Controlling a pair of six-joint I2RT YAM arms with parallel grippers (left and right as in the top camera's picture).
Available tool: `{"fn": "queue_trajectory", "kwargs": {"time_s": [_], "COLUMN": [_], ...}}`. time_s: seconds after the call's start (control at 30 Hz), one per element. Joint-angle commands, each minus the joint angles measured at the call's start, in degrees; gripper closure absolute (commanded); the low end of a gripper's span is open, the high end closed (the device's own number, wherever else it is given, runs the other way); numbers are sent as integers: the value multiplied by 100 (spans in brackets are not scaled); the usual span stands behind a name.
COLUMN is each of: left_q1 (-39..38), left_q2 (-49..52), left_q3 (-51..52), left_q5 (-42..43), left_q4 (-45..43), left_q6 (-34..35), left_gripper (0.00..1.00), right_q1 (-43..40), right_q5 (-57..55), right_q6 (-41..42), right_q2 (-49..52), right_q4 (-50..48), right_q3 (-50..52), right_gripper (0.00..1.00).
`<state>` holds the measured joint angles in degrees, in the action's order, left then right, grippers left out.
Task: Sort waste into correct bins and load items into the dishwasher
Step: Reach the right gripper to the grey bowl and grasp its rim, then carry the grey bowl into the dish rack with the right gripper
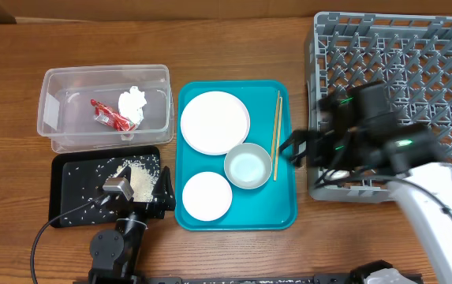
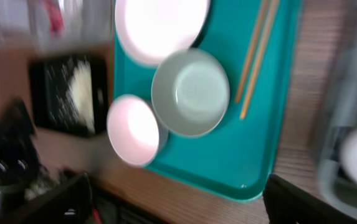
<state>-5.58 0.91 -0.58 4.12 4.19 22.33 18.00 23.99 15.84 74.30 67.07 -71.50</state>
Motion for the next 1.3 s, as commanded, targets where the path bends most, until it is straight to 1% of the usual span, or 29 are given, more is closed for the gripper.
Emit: {"fn": "queue_trajectory", "kwargs": {"time_s": [0.0, 0.1, 0.3, 0.43, 0.47, 0.57, 0.63, 0.77, 0.8, 0.87, 1.0, 1.13, 1.2, 1.27], "left_q1": [0, 0, 0, 0, 0, 0, 0, 0, 0, -2, 0, 0, 0, 0], "left_q2": [-66, -66, -66, -66, -66, -66, -66, -66, -66, -66, -66, -66, -66, -66], "left_q3": [31, 31, 31, 31, 31, 31, 31, 31, 31, 31, 31, 31, 31, 31], "left_q5": [17, 17, 17, 17, 17, 17, 17, 17, 17, 17, 17, 13, -2, -2], "left_q4": [-13, -13, -13, -13, -13, -13, -13, -13, -13, -13, -13, -13, -11, -13], "left_q6": [61, 59, 59, 59, 61, 59, 59, 59, 61, 59, 59, 57, 57, 57], "left_gripper": [0, 0, 0, 0, 0, 0, 0, 0, 0, 0, 0, 0, 0, 0], "right_q1": [756, 1075, 1193, 1150, 1150, 1150, 1150, 1150, 1150, 1150, 1150, 1150, 1150, 1150], "right_q5": [-935, -1377, -1502, -1668, -1661, -1624, -1620, -1624, -1624, -1624, -1648, -1867, -2201, -2855], "right_q6": [579, 988, 990, 874, 767, 621, 625, 623, 625, 627, 627, 625, 627, 667], "right_q2": [203, 352, 960, 1617, 1788, 2096, 2133, 2133, 2133, 2131, 2046, 1635, 1355, 1056], "right_q4": [-310, -831, -2264, -2715, -2820, -2800, -2785, -2817, -2787, -2684, -2201, -1523, -1167, -831], "right_q3": [522, 933, 1711, 1812, 1808, 1722, 1672, 1652, 1652, 1626, 1283, 568, 153, -234], "right_gripper": [17, 21, 30, 32, 34, 46, 59, 78, 82, 96, 96, 96, 96, 96]}}
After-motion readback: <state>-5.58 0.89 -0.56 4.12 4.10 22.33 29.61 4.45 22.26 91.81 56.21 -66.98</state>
